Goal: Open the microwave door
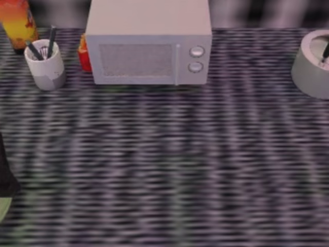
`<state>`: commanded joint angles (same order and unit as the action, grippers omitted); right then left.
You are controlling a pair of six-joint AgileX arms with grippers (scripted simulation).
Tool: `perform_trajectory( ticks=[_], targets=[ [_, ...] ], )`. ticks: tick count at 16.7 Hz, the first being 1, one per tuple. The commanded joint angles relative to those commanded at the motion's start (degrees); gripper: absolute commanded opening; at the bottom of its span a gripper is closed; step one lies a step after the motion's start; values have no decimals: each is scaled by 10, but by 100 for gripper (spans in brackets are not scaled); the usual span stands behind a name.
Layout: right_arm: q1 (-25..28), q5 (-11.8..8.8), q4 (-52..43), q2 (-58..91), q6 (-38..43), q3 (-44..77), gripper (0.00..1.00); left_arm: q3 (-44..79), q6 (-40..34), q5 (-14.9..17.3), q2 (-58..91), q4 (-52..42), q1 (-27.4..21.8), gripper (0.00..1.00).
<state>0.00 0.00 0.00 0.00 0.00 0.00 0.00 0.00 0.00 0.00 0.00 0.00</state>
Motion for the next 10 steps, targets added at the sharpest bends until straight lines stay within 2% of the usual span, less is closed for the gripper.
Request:
perform_trajectory(
  ticks=[5, 10],
  targets=[
    [0, 0, 0, 0, 0, 0, 100, 34, -10, -6, 35, -25, -13, 100],
    [0, 0, 0, 0, 0, 0, 100, 207, -58, -34, 212, -132, -71, 100]
  ],
)
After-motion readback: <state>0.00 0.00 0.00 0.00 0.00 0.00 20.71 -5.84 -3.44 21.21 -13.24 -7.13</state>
